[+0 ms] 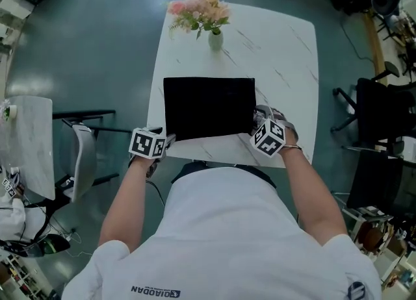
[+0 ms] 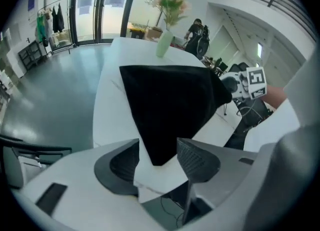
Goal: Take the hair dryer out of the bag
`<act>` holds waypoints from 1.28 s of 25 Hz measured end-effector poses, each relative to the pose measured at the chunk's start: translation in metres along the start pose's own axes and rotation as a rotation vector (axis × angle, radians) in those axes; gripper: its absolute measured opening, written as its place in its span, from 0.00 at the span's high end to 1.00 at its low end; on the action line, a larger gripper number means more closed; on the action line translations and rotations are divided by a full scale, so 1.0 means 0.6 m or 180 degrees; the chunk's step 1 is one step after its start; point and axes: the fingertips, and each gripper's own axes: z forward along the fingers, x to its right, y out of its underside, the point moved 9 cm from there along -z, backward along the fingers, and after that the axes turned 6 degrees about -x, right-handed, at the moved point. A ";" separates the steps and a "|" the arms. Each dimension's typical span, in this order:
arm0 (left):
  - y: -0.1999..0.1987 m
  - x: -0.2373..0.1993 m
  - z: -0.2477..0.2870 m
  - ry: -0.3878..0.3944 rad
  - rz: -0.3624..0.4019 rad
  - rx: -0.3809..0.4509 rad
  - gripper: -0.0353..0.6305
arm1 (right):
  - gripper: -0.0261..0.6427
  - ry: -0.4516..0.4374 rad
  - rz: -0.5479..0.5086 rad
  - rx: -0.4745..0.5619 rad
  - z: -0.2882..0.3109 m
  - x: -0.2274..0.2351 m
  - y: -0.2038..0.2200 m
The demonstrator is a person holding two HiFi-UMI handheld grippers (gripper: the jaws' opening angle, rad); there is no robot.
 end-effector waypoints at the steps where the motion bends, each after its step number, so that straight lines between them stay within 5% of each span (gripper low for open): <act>1: 0.007 0.008 0.008 -0.0007 0.0032 -0.0076 0.60 | 0.56 -0.0017 -0.0053 -0.0031 0.005 -0.002 -0.003; 11: 0.007 0.009 0.037 -0.0427 -0.0013 -0.0277 0.62 | 0.55 0.0018 -0.0248 -0.0352 0.039 0.001 -0.026; 14: 0.005 0.013 0.031 -0.0517 0.0116 -0.0200 0.81 | 0.58 -0.0074 -0.0252 -0.0345 0.032 -0.003 -0.031; 18: 0.001 0.005 0.019 -0.0644 0.0238 -0.0189 0.87 | 0.61 -0.0122 -0.0223 -0.0207 0.018 -0.014 -0.025; 32: 0.009 -0.053 -0.010 -0.0832 0.0256 -0.0267 0.87 | 0.62 -0.0134 -0.0274 -0.0178 -0.005 -0.024 0.024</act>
